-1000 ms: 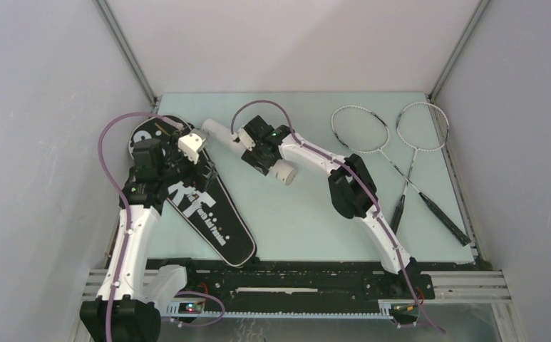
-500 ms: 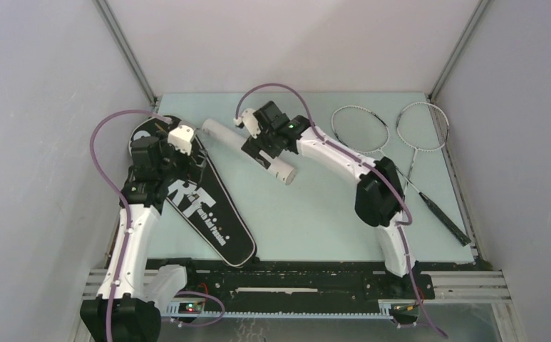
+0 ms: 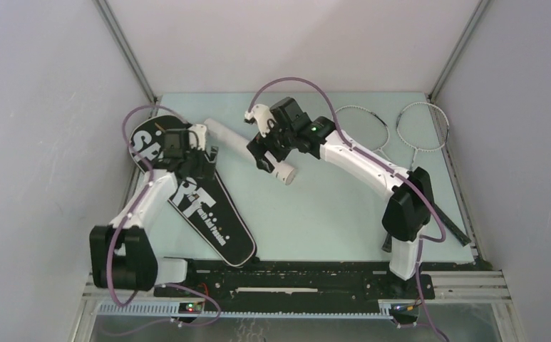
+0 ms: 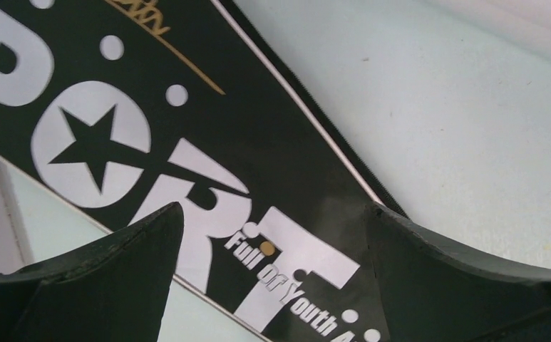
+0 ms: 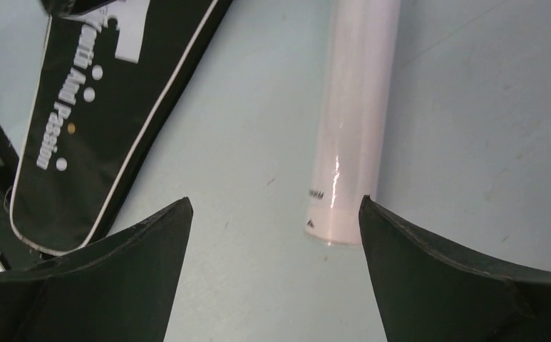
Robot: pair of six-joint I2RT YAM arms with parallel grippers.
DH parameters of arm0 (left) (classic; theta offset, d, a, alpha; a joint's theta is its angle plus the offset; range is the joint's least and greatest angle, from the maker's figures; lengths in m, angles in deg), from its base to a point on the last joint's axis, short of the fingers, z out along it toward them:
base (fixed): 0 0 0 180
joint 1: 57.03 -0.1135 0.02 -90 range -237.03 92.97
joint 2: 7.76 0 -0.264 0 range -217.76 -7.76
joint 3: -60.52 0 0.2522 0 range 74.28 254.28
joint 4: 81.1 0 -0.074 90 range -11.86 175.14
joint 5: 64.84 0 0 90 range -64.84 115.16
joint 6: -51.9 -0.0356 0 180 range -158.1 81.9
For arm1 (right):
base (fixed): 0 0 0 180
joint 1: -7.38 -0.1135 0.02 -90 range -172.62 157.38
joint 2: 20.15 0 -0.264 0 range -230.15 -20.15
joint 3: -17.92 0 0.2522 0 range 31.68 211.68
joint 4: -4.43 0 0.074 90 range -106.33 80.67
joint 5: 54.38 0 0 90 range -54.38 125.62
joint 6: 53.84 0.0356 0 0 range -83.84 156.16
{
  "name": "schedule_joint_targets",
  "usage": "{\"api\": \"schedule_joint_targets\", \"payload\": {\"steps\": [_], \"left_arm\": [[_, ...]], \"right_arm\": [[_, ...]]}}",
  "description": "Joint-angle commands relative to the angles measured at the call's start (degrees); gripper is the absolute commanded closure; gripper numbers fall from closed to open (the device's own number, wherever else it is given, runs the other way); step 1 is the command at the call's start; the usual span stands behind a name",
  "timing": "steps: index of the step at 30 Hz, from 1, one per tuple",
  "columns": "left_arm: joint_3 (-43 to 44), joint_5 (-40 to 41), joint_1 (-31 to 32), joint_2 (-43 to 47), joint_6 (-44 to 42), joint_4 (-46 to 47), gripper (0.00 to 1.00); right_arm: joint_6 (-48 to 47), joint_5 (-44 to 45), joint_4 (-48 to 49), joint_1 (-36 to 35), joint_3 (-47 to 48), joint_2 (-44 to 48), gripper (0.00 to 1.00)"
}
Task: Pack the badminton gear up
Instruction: Move the shuttle tube to the center of the board, then pick up the racket bag from the center of the board.
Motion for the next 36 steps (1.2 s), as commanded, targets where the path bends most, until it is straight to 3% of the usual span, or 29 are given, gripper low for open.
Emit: {"api": "schedule_joint_targets", "payload": {"steps": [1,14,25,31,36], "left_arm": [[8.5,10.5,5.2,-7.8,7.2,-0.8,0.0],[27.5,18.9,5.4,-32.4,15.1,-10.1,0.08],[28.4,22.4,4.6,-38.1,13.5,-10.7,0.14],[27.9,21.0,3.6,-37.4,13.0,-10.6,0.33],[26.6,19.1,2.0,-35.6,13.0,-10.7,0.57]], "right_arm": [[1.3,-2.5,1.5,1.3,-4.5,5.2,0.05],[2.5,-9.6,5.0,10.7,-19.9,14.6,0.06],[4.0,-13.7,7.5,13.4,-24.3,16.4,0.08],[4.1,-14.1,7.3,13.4,-24.3,16.3,0.08],[4.2,-14.6,7.2,13.4,-24.2,16.0,0.08]]}}
